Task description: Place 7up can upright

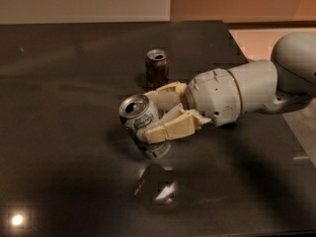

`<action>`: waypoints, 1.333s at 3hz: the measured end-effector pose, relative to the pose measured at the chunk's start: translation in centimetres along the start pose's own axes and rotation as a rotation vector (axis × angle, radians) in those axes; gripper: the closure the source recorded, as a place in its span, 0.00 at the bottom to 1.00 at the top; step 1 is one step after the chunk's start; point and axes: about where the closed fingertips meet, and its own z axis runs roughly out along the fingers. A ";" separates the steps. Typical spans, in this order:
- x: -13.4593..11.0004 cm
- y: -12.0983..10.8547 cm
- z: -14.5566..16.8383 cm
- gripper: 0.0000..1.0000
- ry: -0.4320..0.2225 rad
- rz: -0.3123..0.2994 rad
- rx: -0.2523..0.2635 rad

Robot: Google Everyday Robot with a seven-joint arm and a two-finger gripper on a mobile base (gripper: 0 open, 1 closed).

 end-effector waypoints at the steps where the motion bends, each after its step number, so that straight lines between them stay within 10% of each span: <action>1: 0.3 0.0 -0.1 1.00 -0.162 0.022 0.001; 3: 3.0 -0.3 -0.5 1.00 -0.263 0.085 0.019; 4: 4.0 -0.3 -1.0 0.82 -0.284 0.086 0.044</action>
Offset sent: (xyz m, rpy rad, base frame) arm 0.0061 -0.0173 -0.0325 0.3160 0.1404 -0.0562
